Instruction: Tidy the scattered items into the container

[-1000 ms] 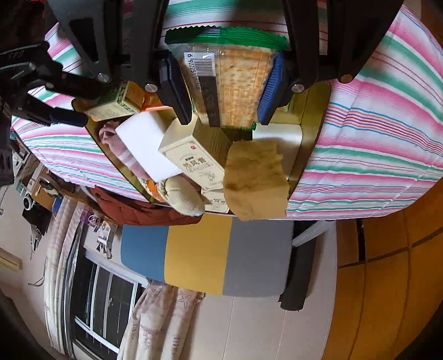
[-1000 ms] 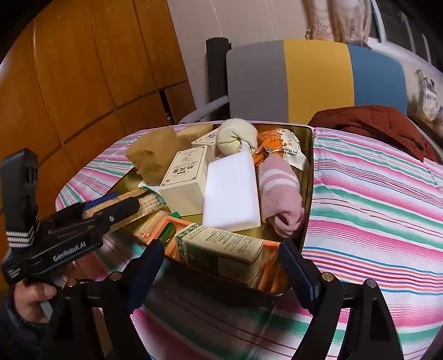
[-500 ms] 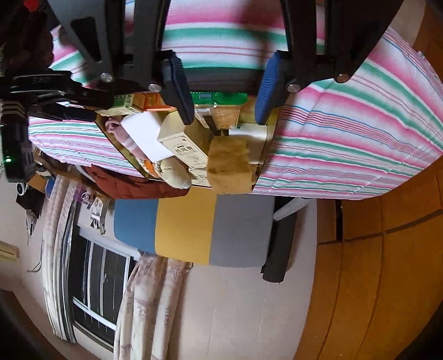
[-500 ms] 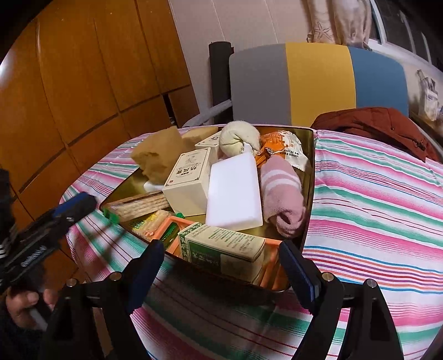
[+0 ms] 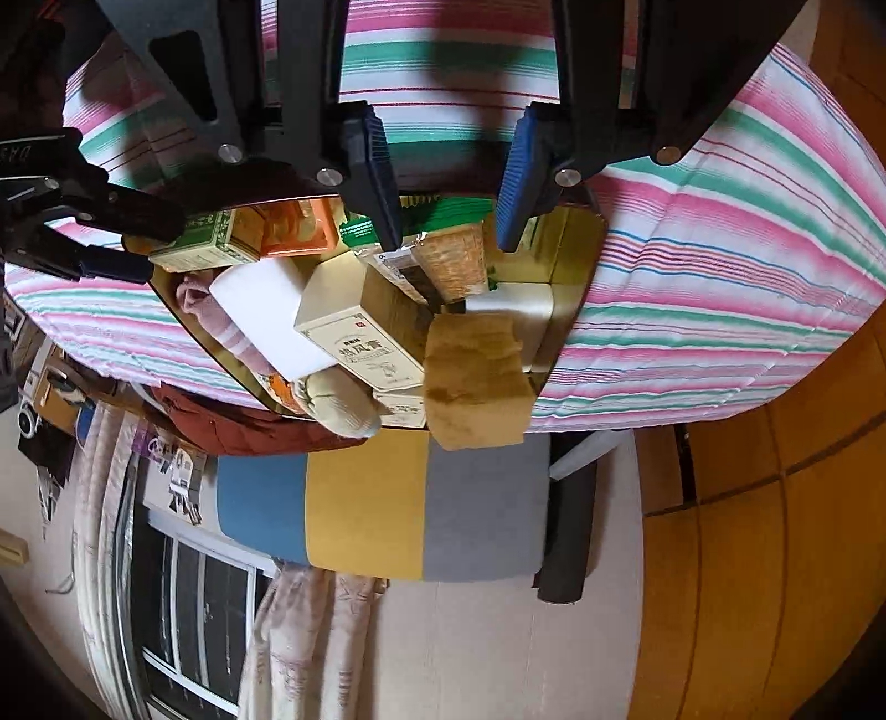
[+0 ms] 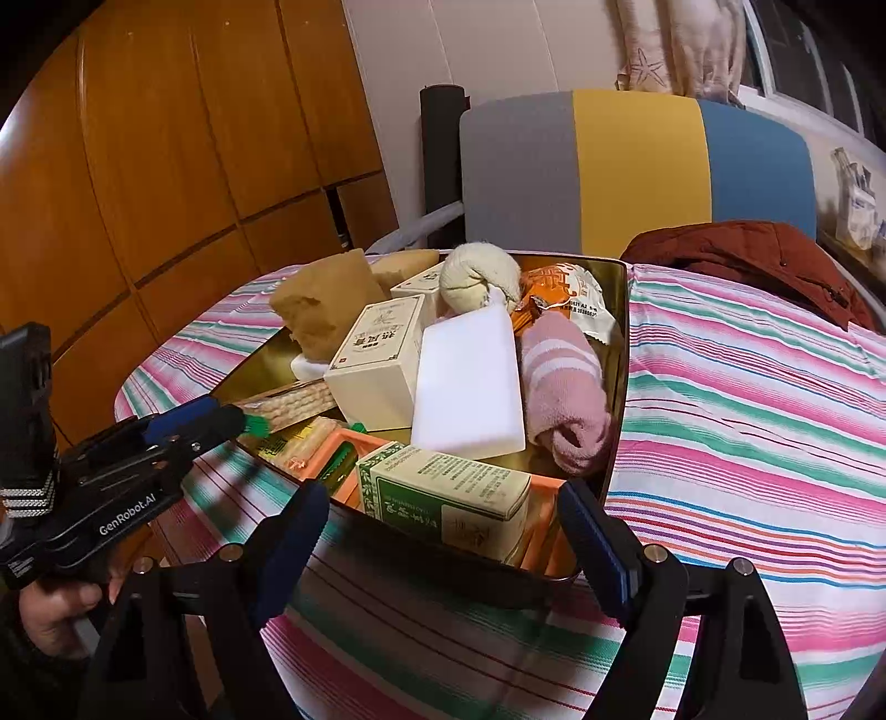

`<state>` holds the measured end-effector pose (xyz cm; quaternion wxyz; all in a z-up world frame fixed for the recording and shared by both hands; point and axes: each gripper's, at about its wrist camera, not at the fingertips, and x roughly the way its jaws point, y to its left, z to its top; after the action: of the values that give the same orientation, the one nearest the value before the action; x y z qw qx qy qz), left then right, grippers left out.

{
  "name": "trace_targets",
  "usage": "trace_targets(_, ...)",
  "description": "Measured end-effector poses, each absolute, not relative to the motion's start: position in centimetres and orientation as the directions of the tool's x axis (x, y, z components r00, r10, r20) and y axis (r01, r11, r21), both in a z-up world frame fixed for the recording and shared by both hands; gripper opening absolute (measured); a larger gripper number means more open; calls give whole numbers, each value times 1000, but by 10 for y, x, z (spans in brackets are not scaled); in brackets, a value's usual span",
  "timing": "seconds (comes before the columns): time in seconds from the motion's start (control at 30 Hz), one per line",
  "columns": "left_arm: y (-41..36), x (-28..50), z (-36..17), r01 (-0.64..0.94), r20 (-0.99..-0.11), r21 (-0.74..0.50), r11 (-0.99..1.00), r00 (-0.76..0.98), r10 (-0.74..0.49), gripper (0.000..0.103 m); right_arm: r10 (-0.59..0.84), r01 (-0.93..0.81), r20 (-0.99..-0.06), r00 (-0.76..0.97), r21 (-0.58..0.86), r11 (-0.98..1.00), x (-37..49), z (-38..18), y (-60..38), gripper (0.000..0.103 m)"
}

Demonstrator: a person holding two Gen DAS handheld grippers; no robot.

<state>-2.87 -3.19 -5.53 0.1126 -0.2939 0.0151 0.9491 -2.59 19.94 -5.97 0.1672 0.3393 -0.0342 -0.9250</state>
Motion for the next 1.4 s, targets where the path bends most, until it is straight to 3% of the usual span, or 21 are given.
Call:
trace_targets(0.57,-31,-27,-46,-225,-547,-64,-972,-807,223,45,-319,281,-607,-728,160,-946,-21,-55,196,86)
trace_targets(0.97,-31,-98,-1,-202,-470,-15,-979,-863,185,46,-327,325,-584,-743,112,-939,-49,-34,176,86)
trace_targets(1.07,-24,-116,-1,-218,-482,-9,-976,-854,195,46,-299,298,-607,-736,106,-949,-68,-35,171,86)
trace_targets(1.2,-16,-139,-17,-224,-566,1,-975,-803,184,46,-286,272,-632,-720,122,-954,-92,-40,170,86)
trace_targets(1.4,-21,-133,-30,-217,-560,30,-976,-812,164,46,-223,234,-723,-653,88,-968,-116,-64,172,77)
